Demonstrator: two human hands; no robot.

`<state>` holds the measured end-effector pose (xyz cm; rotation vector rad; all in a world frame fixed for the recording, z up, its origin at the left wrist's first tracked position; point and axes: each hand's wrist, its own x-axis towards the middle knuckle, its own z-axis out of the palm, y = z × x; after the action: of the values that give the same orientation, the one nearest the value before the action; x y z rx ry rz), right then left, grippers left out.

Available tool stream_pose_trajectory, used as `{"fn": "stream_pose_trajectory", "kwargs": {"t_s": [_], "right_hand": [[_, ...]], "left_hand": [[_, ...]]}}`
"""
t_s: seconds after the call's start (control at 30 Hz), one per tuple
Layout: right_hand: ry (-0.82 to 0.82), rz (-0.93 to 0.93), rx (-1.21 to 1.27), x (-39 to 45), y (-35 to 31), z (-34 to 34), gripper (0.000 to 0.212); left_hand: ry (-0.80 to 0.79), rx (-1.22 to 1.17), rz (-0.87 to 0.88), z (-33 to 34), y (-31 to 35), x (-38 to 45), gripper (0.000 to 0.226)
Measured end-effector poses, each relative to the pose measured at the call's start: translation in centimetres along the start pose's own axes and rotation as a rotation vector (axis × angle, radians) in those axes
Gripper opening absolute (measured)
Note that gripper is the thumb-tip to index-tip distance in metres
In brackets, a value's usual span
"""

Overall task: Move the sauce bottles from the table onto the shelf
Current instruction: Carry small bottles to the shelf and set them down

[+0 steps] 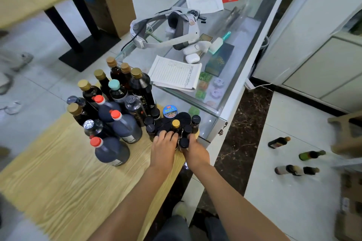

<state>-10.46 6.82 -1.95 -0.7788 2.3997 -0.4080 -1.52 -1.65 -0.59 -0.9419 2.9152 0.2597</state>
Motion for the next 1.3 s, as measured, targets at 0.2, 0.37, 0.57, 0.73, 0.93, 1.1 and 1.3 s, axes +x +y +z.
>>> {"fn": "stream_pose_trajectory", "kwargs": {"t_s": [0.2,0.37,0.57,0.73,0.93,1.1,1.3], "right_hand": [[-0.023,-0.027,-0.03,0.2,0.6,0.0,0.033],[-0.009,-0.09,-0.001,0.4,1.4,0.2,0.034],[-0.031,-0.137,0.12,-0.8,3.5,-0.4,0.037],[-0.025,-0.124,0.202,-3.1,6.8,-3.6,0.036],[0.16,-0.116,0.279,-8.0,14.3,-10.7,0.037],[0.366,-0.022,0.366,-13.8,22.9,-17.8,0.041],[0.647,0.092,0.441,-23.0,34.6,-25.5,0.043]], "left_hand": [[-0.024,-0.009,-0.005,-0.1,0.6,0.7,0.047],[-0.01,-0.002,-0.003,0.6,0.4,0.4,0.041],[0.023,-0.044,0.054,1.3,0.5,-0.6,0.049],[0.039,-0.333,0.118,0.2,4.6,-1.6,0.044],[-0.007,-0.642,0.108,-2.0,14.8,-0.8,0.038],[-0.096,-0.835,0.221,-4.5,26.9,-0.9,0.049],[-0.155,-0.963,0.428,-7.4,43.8,-3.6,0.049]]}}
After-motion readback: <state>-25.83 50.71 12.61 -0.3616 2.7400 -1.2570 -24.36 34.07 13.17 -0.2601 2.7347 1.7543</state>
